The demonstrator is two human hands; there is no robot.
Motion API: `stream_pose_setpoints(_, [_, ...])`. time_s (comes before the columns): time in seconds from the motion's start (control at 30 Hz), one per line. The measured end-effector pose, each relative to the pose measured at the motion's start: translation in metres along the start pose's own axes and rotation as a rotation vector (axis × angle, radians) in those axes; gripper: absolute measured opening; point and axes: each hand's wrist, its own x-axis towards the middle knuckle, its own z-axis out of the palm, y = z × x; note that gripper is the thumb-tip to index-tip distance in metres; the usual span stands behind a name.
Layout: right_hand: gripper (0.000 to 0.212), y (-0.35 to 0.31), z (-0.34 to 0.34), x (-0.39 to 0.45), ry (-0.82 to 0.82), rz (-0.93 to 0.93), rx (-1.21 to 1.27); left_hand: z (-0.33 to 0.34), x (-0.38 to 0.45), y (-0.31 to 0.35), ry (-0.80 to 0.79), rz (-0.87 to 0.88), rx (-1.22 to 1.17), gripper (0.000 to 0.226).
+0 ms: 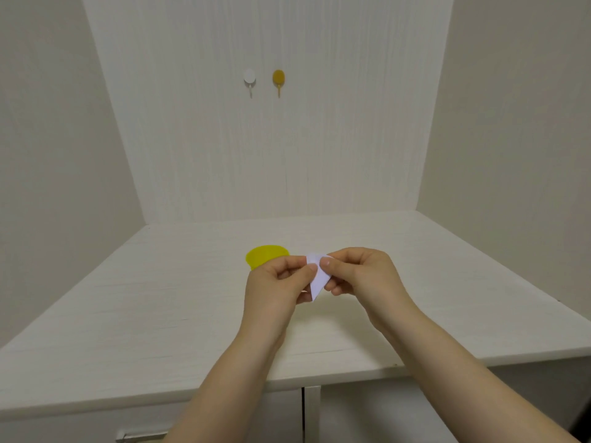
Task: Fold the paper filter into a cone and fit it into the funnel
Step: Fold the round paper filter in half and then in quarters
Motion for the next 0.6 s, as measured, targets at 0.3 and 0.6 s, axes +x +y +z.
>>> stream_pose_setpoints(0.3, [0.014, 0.008, -0.003, 0.0, 0.069, -0.026, 0.068, -0.005, -0.004, -0.003, -0.146, -0.106, 0.043, 0.018])
stream_pose_setpoints(0.6, [0.026, 0.013, -0.001, -0.003, 0.033, 0.002, 0.095, -0.006, -0.006, -0.011, 0.001, 0.028, 0.16, 0.017])
